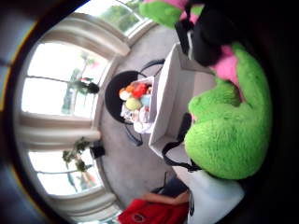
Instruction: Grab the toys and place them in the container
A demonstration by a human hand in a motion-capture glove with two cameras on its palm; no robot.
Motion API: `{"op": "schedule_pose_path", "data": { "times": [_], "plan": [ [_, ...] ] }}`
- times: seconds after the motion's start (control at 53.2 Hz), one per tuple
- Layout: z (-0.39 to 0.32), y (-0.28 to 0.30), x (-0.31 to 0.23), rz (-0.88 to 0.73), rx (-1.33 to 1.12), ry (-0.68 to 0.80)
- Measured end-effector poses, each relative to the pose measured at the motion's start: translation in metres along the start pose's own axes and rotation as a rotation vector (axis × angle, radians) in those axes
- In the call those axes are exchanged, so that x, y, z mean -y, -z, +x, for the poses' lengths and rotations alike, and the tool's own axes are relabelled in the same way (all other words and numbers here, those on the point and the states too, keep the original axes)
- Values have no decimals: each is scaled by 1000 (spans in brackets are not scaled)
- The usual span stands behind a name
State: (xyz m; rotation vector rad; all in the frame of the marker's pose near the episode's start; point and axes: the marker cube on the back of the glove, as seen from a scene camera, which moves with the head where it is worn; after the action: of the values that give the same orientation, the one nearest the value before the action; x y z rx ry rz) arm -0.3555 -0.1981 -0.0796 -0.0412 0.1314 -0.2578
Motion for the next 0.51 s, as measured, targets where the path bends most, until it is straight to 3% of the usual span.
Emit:
{"op": "schedule_pose_path", "data": {
  "times": [0.094,0.244,0.338,0.413,0.507],
  "plan": [
    [10,-6,0,-53,-33,-52],
    [47,-3,-7,25,-45,-64],
    [82,1,-19,55,-30,79],
    [117,3,-25,53,-48,-96],
    [159,4,-42,29,-57,-168]
  ]
}}
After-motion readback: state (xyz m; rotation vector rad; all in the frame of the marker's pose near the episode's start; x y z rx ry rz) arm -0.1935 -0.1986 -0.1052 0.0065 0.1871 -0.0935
